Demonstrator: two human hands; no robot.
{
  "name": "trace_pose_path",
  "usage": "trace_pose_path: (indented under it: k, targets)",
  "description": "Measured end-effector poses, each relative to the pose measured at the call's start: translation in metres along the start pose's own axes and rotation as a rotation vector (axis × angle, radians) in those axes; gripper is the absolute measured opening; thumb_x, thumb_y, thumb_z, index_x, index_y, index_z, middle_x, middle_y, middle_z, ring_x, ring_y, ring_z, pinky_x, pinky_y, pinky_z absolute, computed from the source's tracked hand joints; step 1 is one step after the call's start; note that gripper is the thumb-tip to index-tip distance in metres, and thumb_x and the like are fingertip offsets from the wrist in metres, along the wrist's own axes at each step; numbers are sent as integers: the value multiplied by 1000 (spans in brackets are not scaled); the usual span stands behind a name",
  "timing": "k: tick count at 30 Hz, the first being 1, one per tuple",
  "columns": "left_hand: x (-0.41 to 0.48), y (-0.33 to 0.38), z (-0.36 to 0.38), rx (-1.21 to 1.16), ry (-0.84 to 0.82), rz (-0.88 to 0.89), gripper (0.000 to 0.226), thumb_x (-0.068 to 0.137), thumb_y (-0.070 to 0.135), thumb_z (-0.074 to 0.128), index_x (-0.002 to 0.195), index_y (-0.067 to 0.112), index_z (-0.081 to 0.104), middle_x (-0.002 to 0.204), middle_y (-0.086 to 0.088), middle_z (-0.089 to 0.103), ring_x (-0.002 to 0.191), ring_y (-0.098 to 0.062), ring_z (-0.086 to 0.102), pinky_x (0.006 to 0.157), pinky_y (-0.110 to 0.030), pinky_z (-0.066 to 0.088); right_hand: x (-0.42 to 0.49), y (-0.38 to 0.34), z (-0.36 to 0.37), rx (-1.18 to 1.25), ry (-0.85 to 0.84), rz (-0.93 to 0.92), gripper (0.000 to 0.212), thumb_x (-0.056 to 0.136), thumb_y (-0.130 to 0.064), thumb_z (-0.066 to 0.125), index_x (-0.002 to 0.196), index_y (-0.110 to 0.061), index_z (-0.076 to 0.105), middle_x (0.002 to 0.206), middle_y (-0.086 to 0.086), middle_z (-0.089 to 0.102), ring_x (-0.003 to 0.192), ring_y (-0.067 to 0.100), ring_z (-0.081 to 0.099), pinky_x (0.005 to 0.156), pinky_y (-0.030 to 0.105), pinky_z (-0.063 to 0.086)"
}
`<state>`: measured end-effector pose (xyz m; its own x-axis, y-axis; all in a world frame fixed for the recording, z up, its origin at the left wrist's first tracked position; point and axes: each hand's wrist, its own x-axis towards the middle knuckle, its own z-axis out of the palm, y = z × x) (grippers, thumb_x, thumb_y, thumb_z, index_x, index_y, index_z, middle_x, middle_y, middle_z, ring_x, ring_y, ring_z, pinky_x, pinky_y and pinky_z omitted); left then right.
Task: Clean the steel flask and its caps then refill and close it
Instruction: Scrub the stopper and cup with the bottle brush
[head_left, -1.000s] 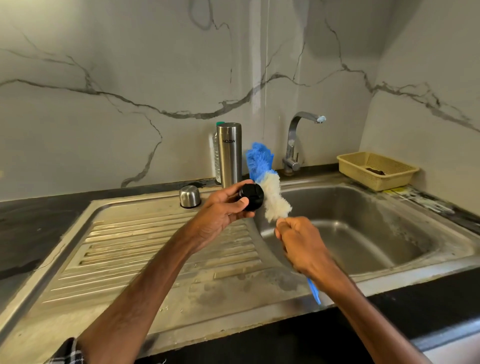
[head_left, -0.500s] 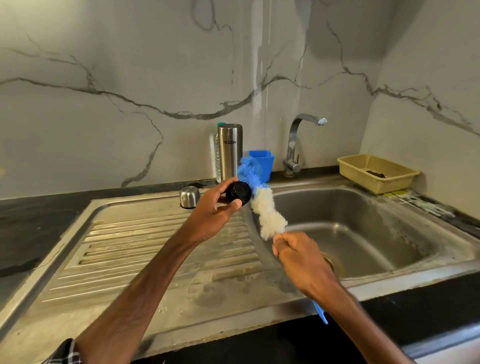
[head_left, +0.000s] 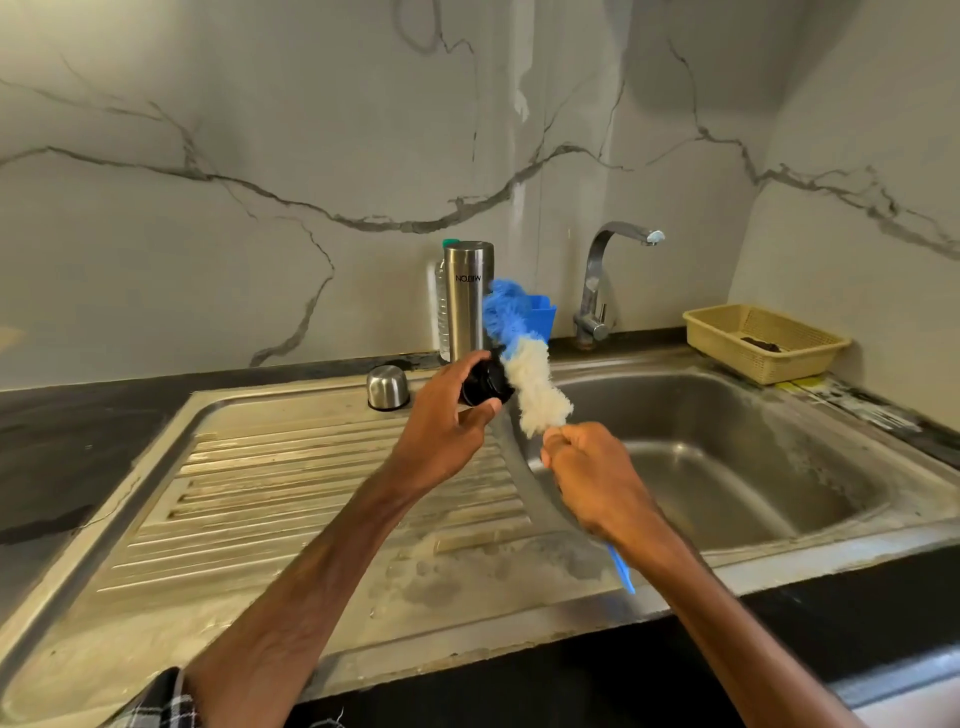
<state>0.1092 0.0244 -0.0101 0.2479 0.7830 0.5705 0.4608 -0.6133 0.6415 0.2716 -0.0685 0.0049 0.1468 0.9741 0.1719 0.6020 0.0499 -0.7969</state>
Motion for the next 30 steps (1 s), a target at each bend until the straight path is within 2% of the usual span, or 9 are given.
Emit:
trace_pose_path:
  k: [2, 5, 8, 10, 13, 17, 22, 26, 30]
  targets:
    - [4, -4, -5, -2, 57, 0, 47, 94, 24, 71, 138, 16, 58, 123, 3, 67, 110, -7, 63, 95, -28, 55, -11, -1, 4, -92, -32, -46, 42, 98, -13, 43, 57, -13, 49, 50, -7, 46, 42, 5, 39, 38, 16, 29]
    - [5, -7, -8, 46, 80, 2, 42, 93, 32, 72, 131, 16, 62, 115, 4, 69, 104, -8, 64, 90, -32, 58, -16, -2, 1, -112, -59, -66, 46, 100, -13, 42, 54, -17, 47, 49, -8, 46, 36, 3, 40, 37, 16, 30]
    - [4, -7, -2, 101, 48, -17, 50, 92, 43, 70, 134, 18, 59, 120, 0, 64, 108, -16, 62, 88, -39, 59, -2, -6, -9, -98, 4, -56, 46, 99, -12, 44, 54, -15, 47, 50, -6, 47, 39, 5, 38, 37, 17, 28]
    - [6, -12, -4, 136, 79, -47, 55, 90, 47, 71, 135, 19, 57, 122, 3, 59, 113, -17, 57, 94, -40, 54, -5, -8, -7, -111, -12, -82, 46, 100, -14, 44, 54, -17, 46, 51, -6, 47, 38, 5, 38, 37, 16, 28]
    - [8, -18, -11, 206, 97, -74, 57, 89, 45, 72, 138, 19, 57, 120, 1, 58, 112, -12, 47, 97, -37, 46, -13, -6, -3, -119, -77, -122, 47, 102, -15, 42, 55, -20, 46, 51, -8, 47, 35, 3, 39, 37, 14, 30]
    - [6, -13, -4, 226, 14, -13, 54, 88, 56, 66, 133, 28, 58, 116, 1, 59, 108, -14, 49, 86, -27, 45, 1, -7, -11, -87, -13, -86, 48, 102, -14, 43, 55, -20, 45, 51, -6, 46, 35, 4, 36, 36, 15, 28]
    - [4, -16, -10, 278, 70, -12, 50, 89, 53, 69, 130, 25, 62, 104, 4, 63, 100, -16, 49, 77, -24, 37, -14, -4, -4, -155, -92, -107, 48, 103, -15, 42, 56, -19, 47, 52, -7, 48, 35, 4, 38, 37, 17, 30]
    - [1, -8, -4, 302, 36, 32, 48, 89, 56, 67, 125, 25, 63, 102, 6, 60, 96, -8, 41, 76, -5, 29, -2, -6, -8, -170, -13, -72, 49, 101, -12, 43, 52, -16, 43, 51, -6, 46, 37, 5, 37, 37, 18, 30]
    - [2, -15, -13, 342, 93, -8, 38, 87, 45, 76, 118, 24, 67, 94, 11, 60, 97, -15, 50, 70, -18, 27, -22, -10, 1, -187, -100, -142, 48, 103, -13, 40, 57, -21, 47, 52, -8, 48, 35, 4, 41, 38, 17, 33]
